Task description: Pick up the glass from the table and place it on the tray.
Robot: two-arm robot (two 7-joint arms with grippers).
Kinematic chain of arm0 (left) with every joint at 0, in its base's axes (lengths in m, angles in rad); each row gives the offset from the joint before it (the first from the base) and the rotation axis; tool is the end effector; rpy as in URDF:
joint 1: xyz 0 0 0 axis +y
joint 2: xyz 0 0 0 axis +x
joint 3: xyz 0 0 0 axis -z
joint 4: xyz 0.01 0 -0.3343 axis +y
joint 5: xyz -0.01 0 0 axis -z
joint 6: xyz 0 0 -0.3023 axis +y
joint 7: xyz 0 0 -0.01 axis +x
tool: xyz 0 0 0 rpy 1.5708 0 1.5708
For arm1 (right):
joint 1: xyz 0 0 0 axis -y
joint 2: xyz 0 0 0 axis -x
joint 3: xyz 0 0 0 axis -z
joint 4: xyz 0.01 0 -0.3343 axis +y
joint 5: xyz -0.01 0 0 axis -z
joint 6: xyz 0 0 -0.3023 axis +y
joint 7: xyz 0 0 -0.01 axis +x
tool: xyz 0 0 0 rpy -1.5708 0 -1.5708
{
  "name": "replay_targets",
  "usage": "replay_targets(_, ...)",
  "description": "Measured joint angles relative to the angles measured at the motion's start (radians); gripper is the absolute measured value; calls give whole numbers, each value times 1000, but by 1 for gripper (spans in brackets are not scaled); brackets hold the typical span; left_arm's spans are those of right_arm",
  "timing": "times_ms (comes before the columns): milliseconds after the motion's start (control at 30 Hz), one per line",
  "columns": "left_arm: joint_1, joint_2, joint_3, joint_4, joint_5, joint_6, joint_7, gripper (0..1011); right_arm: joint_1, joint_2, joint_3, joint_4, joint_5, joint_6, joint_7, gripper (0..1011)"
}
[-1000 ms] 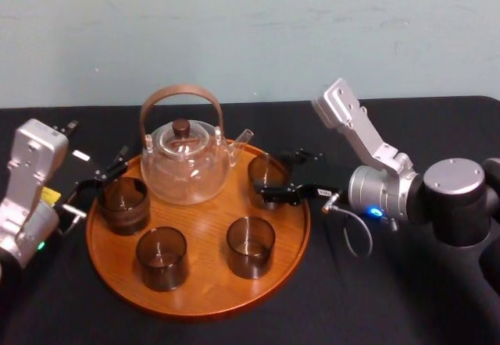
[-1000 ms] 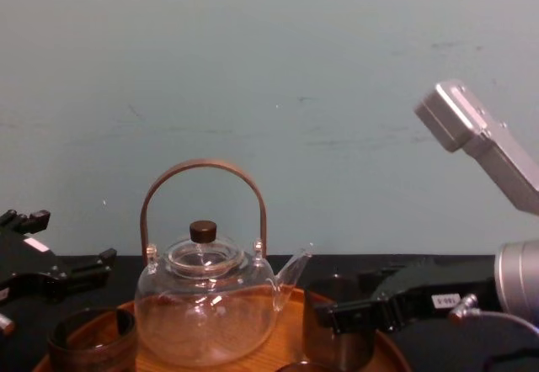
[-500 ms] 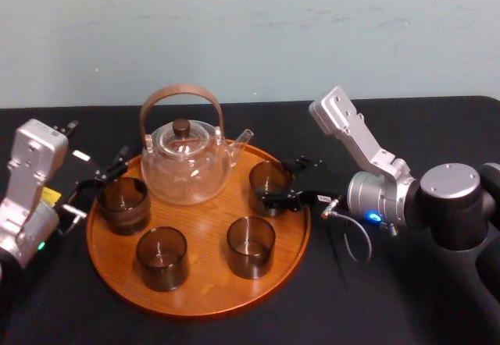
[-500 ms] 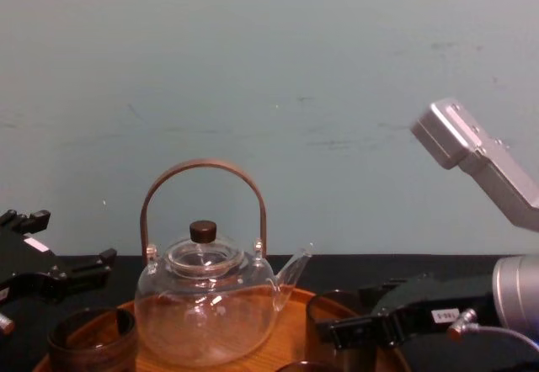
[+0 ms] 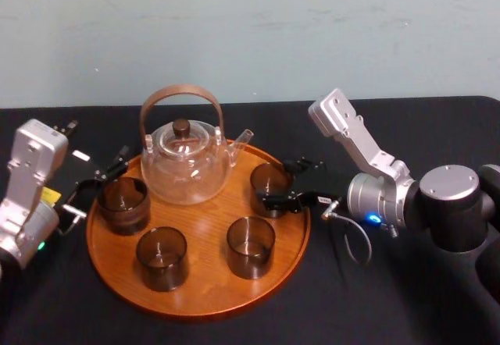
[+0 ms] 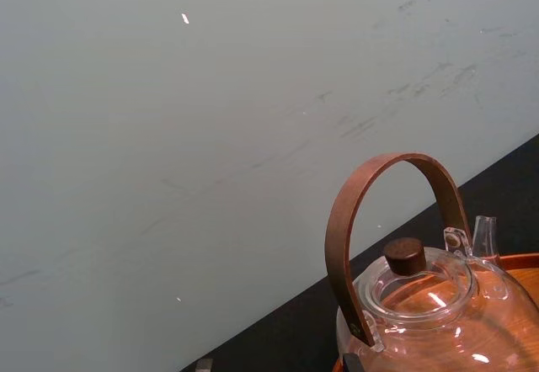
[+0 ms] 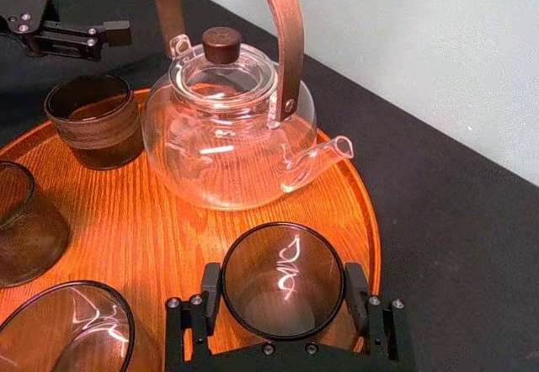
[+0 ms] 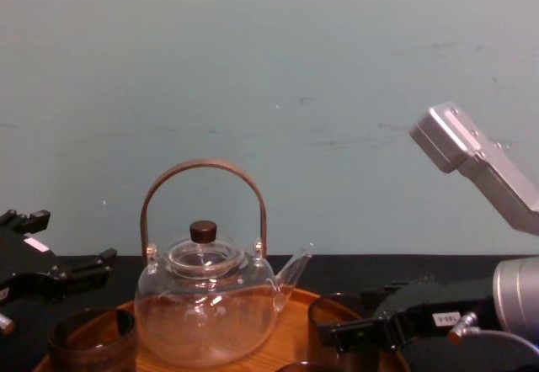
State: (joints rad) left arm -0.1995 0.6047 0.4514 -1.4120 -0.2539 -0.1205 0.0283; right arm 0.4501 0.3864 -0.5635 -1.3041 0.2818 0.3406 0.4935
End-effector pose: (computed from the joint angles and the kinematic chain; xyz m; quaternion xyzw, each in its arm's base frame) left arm 0.3592 0.1096 -0.3368 0.1415 -0.1325 0.5799 0.7913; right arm 0.4334 -0.0090 -0.3011 -0.2223 0.0521 -0.3475 0.9094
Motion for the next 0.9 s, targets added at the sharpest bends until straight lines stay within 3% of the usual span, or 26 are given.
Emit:
replay_targets(200,0,0,0,0,0,0,0,1001,0,0,0,0,1,0,0,1002)
replay_targets(767,0,0,0,0,0,0,0,1001,1,0,1,0,3,0,1,1002)
replay_targets(900,0,0,0,0,0,0,0,1001,-15,18,14,-22,18,-3,18,1002)
